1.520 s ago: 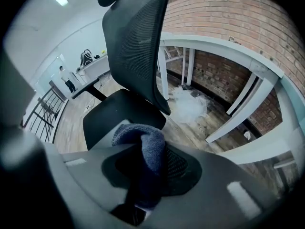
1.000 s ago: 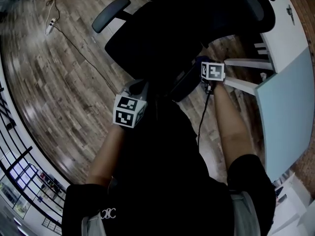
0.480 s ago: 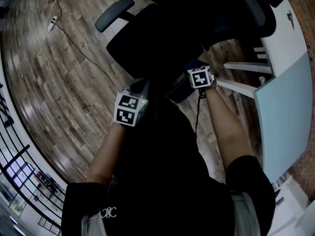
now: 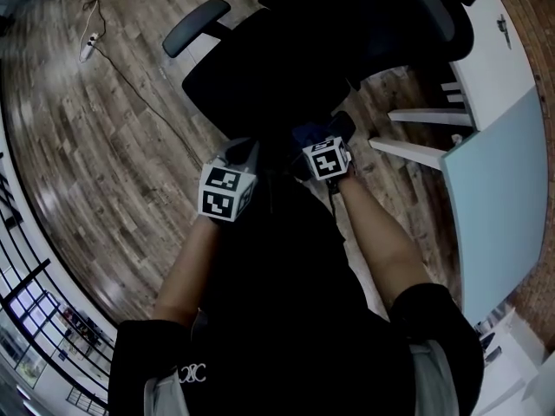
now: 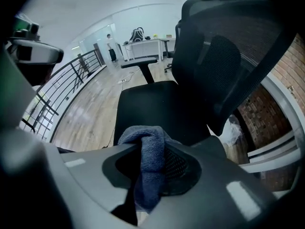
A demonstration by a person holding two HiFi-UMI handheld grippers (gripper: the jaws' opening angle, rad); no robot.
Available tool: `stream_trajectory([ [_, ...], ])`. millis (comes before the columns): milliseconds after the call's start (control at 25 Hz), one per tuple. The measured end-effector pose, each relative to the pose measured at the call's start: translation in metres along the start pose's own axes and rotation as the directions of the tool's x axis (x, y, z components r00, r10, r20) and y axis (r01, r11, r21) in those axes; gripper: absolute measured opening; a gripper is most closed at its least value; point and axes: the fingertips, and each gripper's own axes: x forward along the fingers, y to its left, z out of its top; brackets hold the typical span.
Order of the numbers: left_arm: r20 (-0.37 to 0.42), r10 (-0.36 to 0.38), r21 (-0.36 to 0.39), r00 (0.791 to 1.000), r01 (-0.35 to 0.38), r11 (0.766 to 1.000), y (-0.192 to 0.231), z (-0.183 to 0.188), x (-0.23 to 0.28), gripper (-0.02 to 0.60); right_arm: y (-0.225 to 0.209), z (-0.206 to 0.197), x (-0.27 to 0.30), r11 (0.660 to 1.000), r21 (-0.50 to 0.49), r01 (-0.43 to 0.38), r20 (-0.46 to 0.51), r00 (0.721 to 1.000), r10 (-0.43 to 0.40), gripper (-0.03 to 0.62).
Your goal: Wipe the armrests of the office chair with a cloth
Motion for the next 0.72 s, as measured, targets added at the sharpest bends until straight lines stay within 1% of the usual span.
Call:
stream_trajectory([
  [120,0.008,0.02,-0.026,1.0,-0.02,0.999,0.002,0.0,-0.002,0.006,0.027,-0.009,0.0,0.998,0.0,-0.066,-0.038,0.997,0.066,0.092],
  [160,0.011,0.03,-0.038,0.999,-0.03,0.999,0.005,0.0,-0.004,0.006,0.036,-0.01,0.001,0.996,-0.025,-0.082,-0.048,0.996,0.08,0.092],
  [240,0.017,0.054,-0.059,0.998,-0.053,0.997,0.012,0.0,-0.008,0.006,0.05,-0.009,0.002,0.988,-0.113,-0.105,-0.069,0.993,0.098,0.092],
  [320,0.023,0.078,-0.079,0.997,-0.076,0.994,0.02,-0.001,-0.011,0.006,0.066,-0.013,0.003,0.967,-0.206,-0.148,-0.111,0.986,0.127,0.092],
  [400,0.029,0.098,-0.103,0.995,-0.094,0.99,0.026,-0.004,-0.015,0.006,0.08,-0.02,0.003,0.937,-0.289,-0.196,-0.159,0.975,0.155,0.092],
  [480,0.035,0.109,-0.124,0.993,-0.104,0.987,0.027,-0.007,-0.019,0.006,0.094,-0.027,0.001,0.905,-0.339,-0.255,-0.205,0.959,0.194,0.092],
  [560,0.038,0.112,-0.138,0.993,-0.106,0.985,0.027,-0.01,-0.02,0.006,0.11,-0.034,-0.003,0.872,-0.347,-0.345,-0.25,0.93,0.268,0.092],
  [600,0.038,0.111,-0.143,0.993,-0.105,0.984,0.027,-0.011,-0.019,0.006,0.119,-0.036,-0.005,0.852,-0.338,-0.399,-0.272,0.908,0.317,0.092],
  [680,0.037,0.105,-0.155,0.994,-0.098,0.983,0.027,-0.013,-0.015,0.006,0.134,-0.043,-0.011,0.806,-0.301,-0.509,-0.314,0.851,0.42,0.092],
  [720,0.037,0.1,-0.162,0.994,-0.093,0.982,0.026,-0.014,-0.014,0.006,0.139,-0.048,-0.015,0.783,-0.286,-0.552,-0.332,0.824,0.46,0.092],
])
